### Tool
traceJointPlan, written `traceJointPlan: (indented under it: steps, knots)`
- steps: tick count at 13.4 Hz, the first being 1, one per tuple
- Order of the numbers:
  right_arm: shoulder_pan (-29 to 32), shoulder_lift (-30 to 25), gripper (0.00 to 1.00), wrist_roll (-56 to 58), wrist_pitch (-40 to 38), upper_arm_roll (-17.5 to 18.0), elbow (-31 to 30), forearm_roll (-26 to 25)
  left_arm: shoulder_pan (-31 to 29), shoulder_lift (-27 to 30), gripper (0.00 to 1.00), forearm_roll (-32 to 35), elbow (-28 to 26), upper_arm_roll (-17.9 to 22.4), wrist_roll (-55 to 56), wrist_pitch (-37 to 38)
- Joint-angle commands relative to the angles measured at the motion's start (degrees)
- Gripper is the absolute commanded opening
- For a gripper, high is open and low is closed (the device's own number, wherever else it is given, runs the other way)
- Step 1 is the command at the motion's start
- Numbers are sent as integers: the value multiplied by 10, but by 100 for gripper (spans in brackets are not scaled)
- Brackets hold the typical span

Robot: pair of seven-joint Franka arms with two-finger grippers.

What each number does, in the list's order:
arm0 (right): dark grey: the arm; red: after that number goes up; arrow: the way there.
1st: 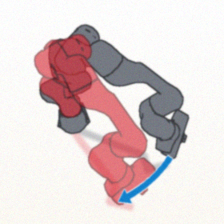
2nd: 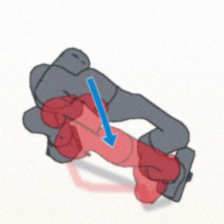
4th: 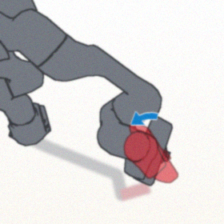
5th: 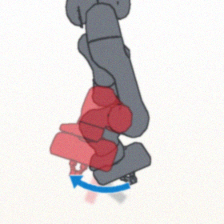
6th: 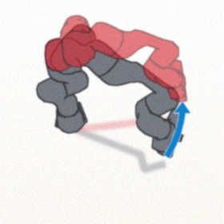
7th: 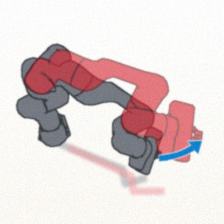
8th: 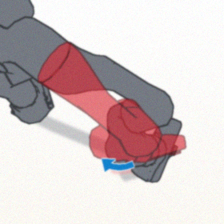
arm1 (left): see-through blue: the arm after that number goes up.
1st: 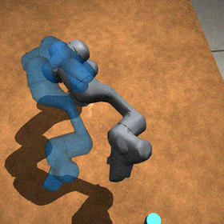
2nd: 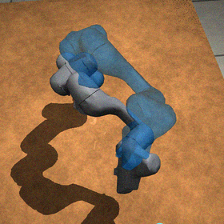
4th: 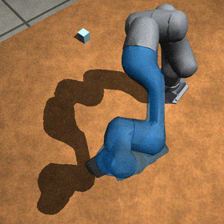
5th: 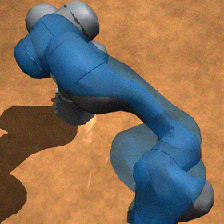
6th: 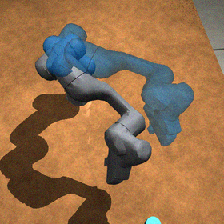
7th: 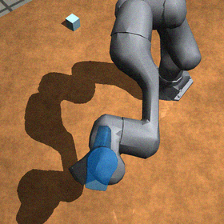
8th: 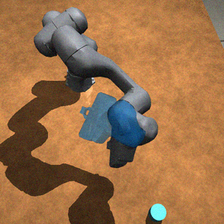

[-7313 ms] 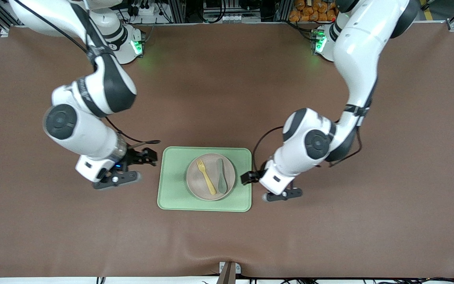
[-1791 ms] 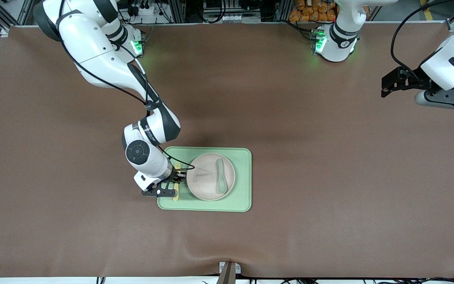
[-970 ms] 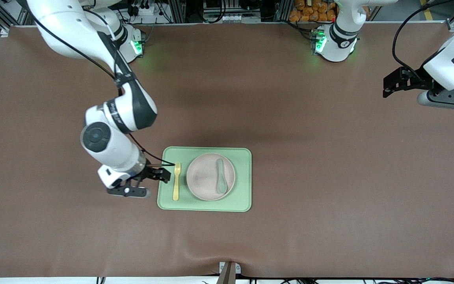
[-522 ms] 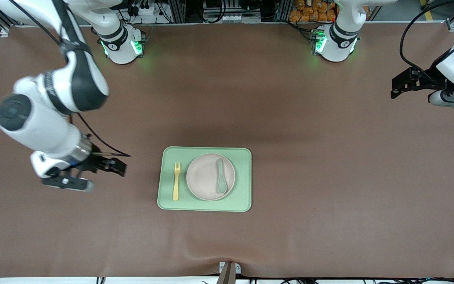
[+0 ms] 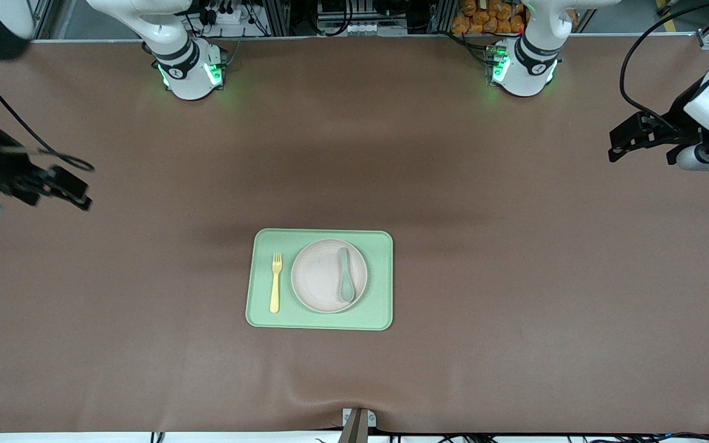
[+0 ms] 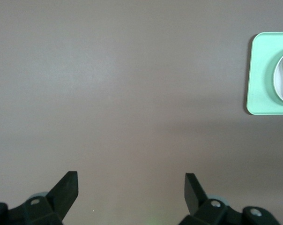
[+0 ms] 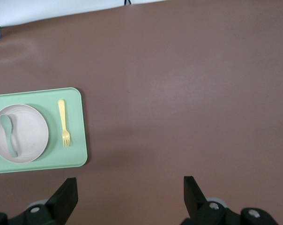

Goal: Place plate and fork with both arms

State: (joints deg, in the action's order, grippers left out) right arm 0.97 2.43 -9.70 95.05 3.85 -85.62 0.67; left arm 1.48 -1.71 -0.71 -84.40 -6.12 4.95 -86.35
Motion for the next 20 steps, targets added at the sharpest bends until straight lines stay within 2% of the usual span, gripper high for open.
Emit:
traceJointPlan:
  steps: [1, 4, 8, 12, 20]
  knots:
    - [40, -57, 100, 39, 6, 11, -43, 6, 2, 1, 100, 16, 0, -4, -1, -6]
    - [40, -89, 100, 42, 9, 11, -62, 19, 3, 5, 100, 14, -6, -6, -42, 11]
    - [33, -66, 100, 44, 26, 13, -52, 13, -1, 10, 100, 8, -14, -8, -25, 14]
    - [31, -62, 100, 86, 36, 13, -102, 10, -5, 11, 100, 6, -17, -7, -23, 13]
    - [32, -60, 100, 114, 33, 12, -95, -3, -4, 11, 100, 6, -16, -8, -22, 13]
